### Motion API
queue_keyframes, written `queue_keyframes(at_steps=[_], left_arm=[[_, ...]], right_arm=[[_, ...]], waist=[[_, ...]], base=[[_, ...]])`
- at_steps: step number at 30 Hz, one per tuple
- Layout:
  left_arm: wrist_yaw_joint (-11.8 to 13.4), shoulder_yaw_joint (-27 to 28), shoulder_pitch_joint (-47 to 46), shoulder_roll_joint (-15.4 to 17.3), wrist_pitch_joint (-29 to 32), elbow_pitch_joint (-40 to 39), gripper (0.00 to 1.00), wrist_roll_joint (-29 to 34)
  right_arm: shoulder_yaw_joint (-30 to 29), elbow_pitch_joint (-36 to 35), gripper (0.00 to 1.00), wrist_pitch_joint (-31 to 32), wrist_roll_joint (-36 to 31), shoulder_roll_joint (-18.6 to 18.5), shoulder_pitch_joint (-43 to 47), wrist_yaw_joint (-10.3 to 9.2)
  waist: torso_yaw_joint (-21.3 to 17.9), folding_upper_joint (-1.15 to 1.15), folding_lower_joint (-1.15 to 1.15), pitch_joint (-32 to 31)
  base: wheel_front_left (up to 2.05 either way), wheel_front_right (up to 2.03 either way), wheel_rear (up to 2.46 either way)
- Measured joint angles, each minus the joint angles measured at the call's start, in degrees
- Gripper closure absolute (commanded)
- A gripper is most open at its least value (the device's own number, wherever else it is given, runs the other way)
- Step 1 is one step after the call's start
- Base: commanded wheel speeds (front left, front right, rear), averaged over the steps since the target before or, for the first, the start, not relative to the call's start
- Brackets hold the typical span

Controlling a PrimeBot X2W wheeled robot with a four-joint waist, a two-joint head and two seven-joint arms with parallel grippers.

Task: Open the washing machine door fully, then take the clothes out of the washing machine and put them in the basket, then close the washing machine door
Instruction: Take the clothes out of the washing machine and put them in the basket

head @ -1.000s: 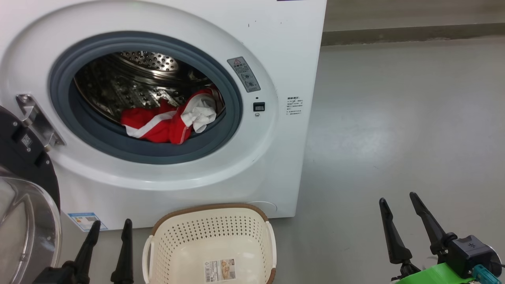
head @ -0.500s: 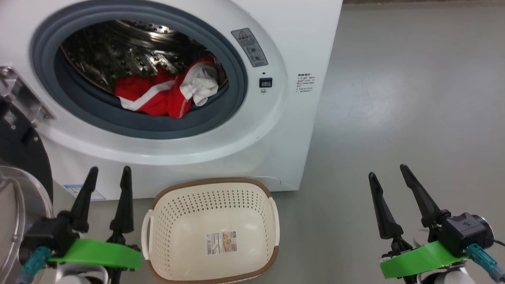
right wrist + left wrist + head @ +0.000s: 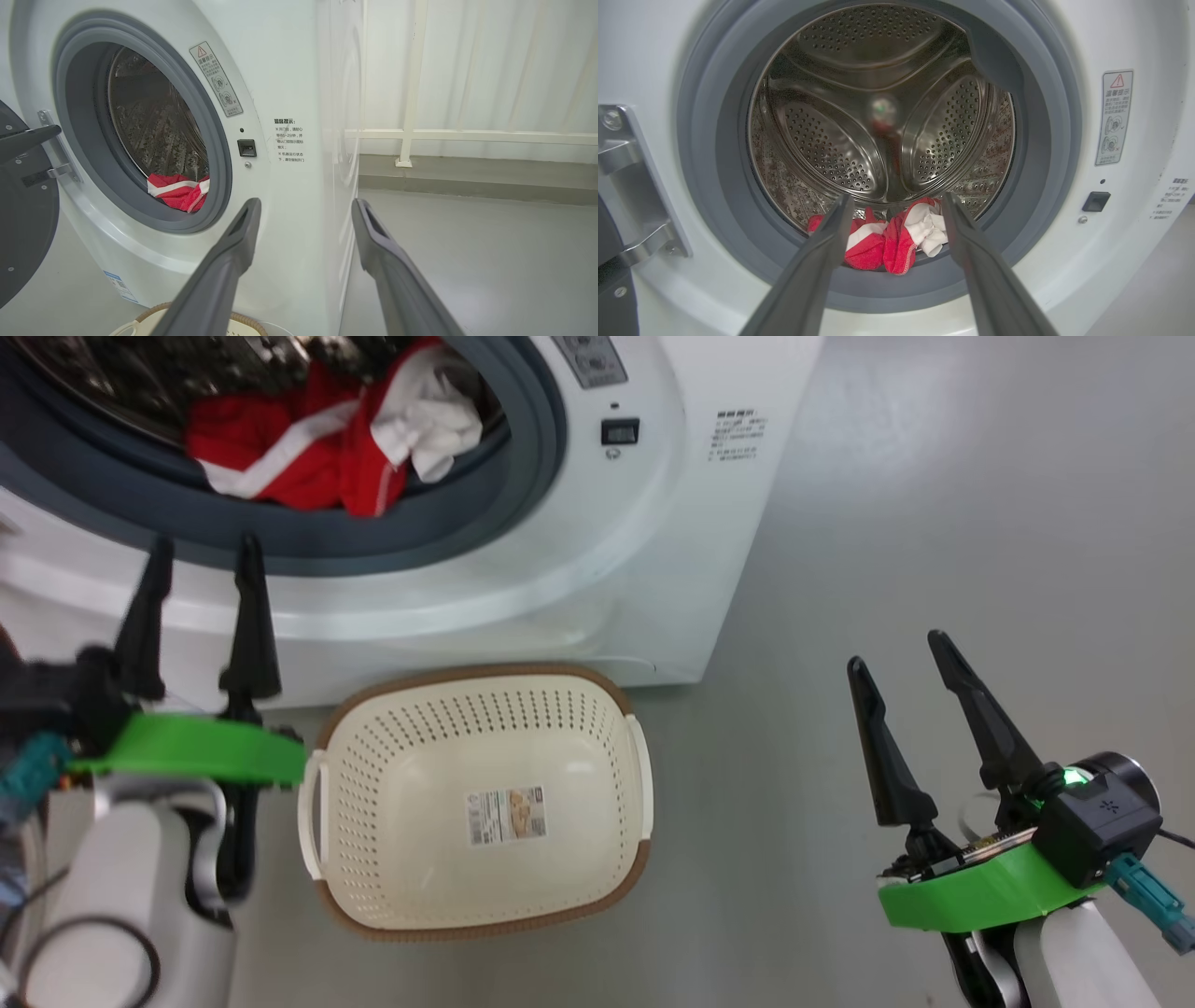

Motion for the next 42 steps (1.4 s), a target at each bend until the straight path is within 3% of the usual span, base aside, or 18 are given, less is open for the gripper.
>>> queue_keyframes(at_steps=[26, 38, 42], left_arm=[[-0.5, 0.4, -32.9, 2.2, 2.3, 29.1, 0.0, 0.2], [5.2, -2.9, -40.5, 5.4, 10.6, 41.7, 0.0, 4.2], [5.3, -4.5, -42.1, 6.7, 13.5, 44.3, 0.0, 5.8]], right_arm=[[1.8, -0.8, 0.0, 0.0, 1.4, -0.4, -6.9, 0.0], [3.8, -0.2, 0.0, 0.0, 2.4, -0.4, -8.1, 0.0], [4.0, -0.2, 0.0, 0.0, 2.9, -0.4, -8.2, 0.0]], waist=[[-4.7, 0.0, 0.0, 14.5], [-7.3, 0.0, 0.0, 16.5], [-8.1, 0.0, 0.0, 16.4]], base=[[0.0, 0.0, 0.0], [0.0, 0.0, 0.0], [0.0, 0.0, 0.0]])
